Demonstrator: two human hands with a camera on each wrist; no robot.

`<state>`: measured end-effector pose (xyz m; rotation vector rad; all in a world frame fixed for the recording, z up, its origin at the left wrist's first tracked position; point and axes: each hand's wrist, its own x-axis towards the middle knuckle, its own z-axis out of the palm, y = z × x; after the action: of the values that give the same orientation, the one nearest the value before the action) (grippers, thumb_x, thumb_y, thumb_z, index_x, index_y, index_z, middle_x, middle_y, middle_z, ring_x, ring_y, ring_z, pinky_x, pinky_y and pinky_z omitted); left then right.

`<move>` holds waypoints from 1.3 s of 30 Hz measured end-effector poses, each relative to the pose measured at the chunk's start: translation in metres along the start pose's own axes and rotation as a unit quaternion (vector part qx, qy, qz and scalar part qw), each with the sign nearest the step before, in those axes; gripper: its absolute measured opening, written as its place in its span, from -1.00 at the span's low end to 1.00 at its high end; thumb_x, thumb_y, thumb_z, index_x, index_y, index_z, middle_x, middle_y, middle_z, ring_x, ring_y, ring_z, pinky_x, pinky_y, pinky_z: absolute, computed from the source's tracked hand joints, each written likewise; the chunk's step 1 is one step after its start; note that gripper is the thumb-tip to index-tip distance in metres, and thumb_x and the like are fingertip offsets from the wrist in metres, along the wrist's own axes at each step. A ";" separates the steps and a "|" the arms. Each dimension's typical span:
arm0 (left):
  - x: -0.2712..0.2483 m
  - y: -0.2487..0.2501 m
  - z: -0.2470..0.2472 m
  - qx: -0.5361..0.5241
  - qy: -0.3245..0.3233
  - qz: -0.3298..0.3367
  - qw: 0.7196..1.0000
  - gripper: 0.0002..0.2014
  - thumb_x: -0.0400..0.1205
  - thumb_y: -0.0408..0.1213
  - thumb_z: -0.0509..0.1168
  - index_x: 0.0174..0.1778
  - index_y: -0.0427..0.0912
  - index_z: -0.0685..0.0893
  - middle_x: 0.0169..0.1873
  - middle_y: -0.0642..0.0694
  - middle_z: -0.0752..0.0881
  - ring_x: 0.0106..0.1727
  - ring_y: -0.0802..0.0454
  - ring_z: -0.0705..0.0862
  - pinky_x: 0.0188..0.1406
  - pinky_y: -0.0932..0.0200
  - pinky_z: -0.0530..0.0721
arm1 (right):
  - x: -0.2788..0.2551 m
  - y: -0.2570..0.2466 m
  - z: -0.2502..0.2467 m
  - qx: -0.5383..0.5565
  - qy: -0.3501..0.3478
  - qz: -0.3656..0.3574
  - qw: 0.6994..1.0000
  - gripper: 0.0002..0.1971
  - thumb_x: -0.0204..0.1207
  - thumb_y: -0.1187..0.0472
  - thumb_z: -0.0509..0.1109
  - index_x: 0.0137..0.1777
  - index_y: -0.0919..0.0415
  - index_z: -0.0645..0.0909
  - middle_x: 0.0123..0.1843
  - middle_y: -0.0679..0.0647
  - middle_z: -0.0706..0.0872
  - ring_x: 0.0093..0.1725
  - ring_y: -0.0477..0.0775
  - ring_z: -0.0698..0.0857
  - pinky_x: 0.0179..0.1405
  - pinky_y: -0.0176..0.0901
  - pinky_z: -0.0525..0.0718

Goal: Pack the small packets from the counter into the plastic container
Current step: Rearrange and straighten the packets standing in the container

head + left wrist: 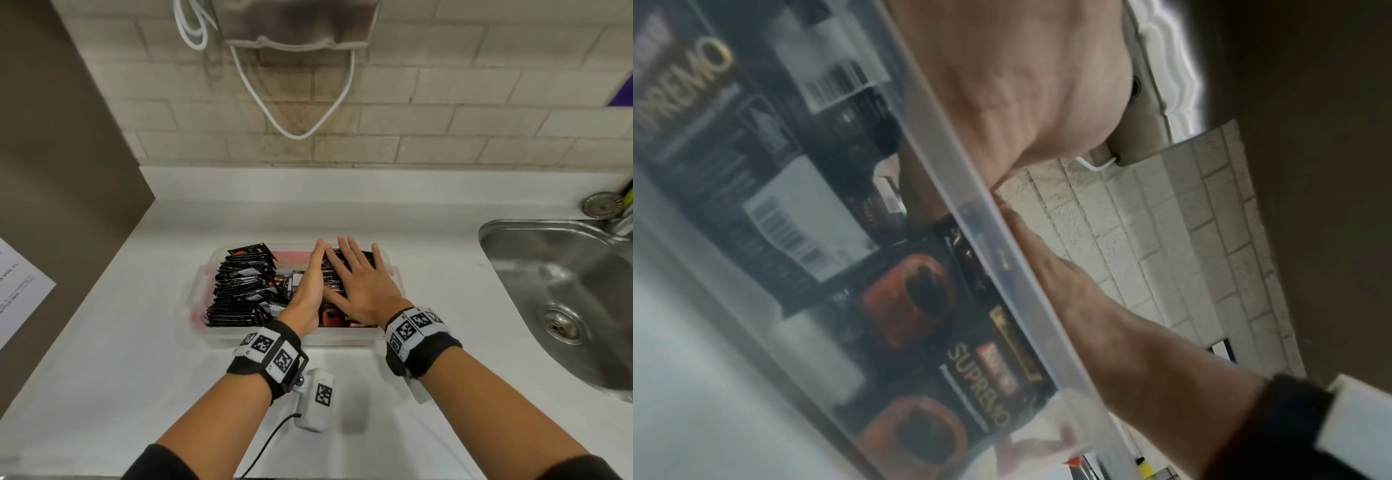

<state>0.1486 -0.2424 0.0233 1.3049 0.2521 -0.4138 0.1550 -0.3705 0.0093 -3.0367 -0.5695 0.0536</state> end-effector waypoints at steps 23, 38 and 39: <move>-0.002 0.002 0.003 0.059 0.003 -0.041 0.997 -0.15 0.49 0.56 0.11 0.69 0.29 0.20 0.67 0.03 0.30 0.65 -0.02 0.30 0.36 -0.03 0.47 | -0.004 0.012 -0.001 -0.017 -0.026 -0.061 0.998 0.06 0.39 -0.62 -0.31 0.76 0.07 -0.20 0.77 0.24 -0.21 0.74 0.20 -0.28 0.68 0.36 -0.19; 0.000 0.005 0.002 -0.010 -0.005 -0.039 0.999 -0.13 0.55 0.54 -0.01 0.74 0.20 0.05 0.75 0.03 0.06 0.74 0.01 0.05 0.53 -0.03 0.19 | 0.010 0.014 0.002 -0.015 -0.024 -0.054 0.998 -0.17 0.50 -0.50 -0.35 0.74 -0.18 -0.24 0.77 0.17 -0.24 0.74 0.19 -0.30 0.69 0.35 -0.23; 0.000 0.006 0.001 -0.018 0.003 -0.043 0.999 -0.15 0.58 0.52 -0.02 0.74 0.18 0.05 0.75 0.03 0.08 0.74 0.01 0.06 0.50 -0.02 0.22 | 0.009 0.015 0.002 -0.017 -0.023 -0.058 0.998 -0.19 0.51 -0.51 -0.32 0.73 -0.21 -0.23 0.77 0.18 -0.23 0.74 0.20 -0.30 0.68 0.37 -0.24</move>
<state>0.1511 -0.2424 0.0293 1.2629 0.3191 -0.4759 0.1690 -0.3807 0.0062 -3.0353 -0.7558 0.1095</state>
